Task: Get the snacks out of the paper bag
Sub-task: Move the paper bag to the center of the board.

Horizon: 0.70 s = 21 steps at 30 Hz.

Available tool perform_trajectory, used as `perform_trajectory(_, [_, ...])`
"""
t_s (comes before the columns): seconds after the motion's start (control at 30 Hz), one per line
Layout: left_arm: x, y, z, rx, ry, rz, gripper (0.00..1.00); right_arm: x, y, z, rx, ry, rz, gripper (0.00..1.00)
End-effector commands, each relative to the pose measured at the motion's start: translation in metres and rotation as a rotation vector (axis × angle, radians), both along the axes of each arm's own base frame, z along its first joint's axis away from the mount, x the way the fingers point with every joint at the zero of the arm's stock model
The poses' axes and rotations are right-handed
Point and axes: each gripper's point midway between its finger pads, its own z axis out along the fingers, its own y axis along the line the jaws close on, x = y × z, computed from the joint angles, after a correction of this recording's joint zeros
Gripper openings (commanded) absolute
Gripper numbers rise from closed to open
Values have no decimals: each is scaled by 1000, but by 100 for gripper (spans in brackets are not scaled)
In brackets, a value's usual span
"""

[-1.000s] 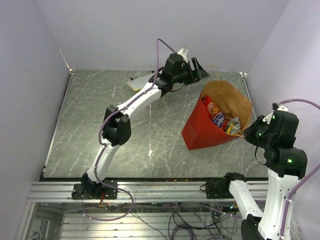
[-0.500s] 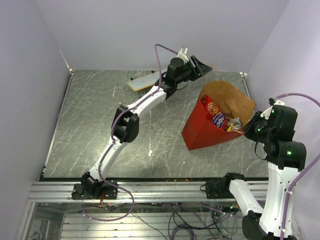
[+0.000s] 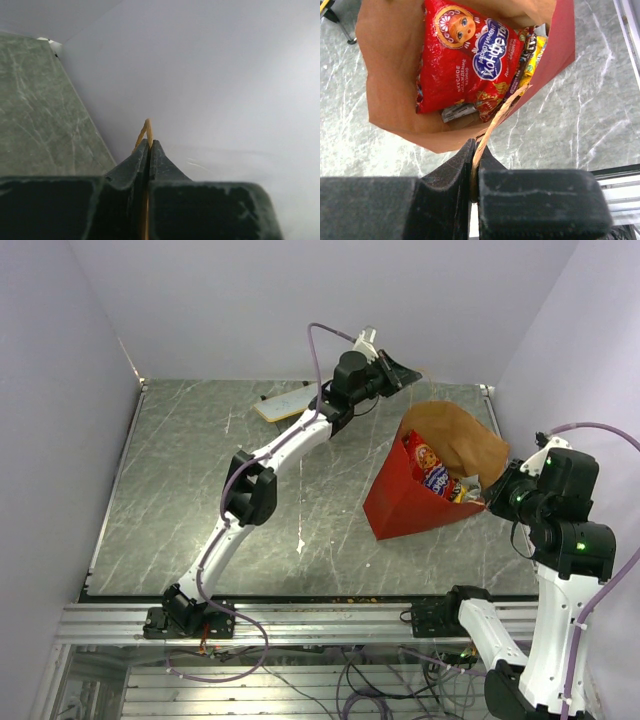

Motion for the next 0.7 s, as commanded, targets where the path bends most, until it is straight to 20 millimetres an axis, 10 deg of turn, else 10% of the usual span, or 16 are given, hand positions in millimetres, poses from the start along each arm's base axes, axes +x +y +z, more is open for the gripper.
perform_trajectory(0.0, [-8,28,71,-60,-106,9,7,4,11,16,20,-60,72,4])
perform_trajectory(0.23, [-26,73,109,-49,-125,22,7,11,32,26,78,-96,186,5])
perform_trajectory(0.67, [-88,150,105,49,0,29,7,25,73,41,212,-146,418,6])
